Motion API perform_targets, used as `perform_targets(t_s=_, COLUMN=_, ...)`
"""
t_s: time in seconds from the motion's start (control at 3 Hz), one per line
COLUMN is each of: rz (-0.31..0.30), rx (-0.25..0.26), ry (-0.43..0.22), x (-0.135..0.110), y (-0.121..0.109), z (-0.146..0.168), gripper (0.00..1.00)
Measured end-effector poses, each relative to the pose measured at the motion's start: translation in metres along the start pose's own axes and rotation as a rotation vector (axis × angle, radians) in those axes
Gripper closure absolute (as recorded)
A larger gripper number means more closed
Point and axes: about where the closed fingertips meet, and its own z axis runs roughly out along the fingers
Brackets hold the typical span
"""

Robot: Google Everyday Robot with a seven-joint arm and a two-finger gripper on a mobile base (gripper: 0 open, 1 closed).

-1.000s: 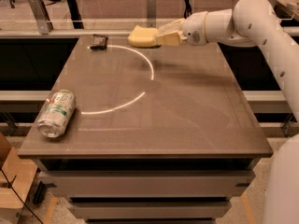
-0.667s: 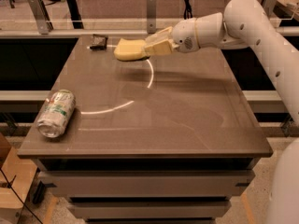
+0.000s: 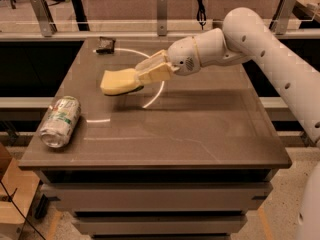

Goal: Move sponge near 7up can

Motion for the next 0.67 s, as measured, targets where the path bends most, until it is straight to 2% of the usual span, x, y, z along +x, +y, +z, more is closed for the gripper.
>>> perform_targets(t_s=0.33, rz=0.050, rx=-0.083, ry=-0.012, x=0.010, y=0.032, z=0.016, gripper=0.58)
perform_targets(t_s=0.67, rz=0.087, rx=-0.129, ry=-0.037, x=0.018, y=0.055, z=0.027, gripper=0.35)
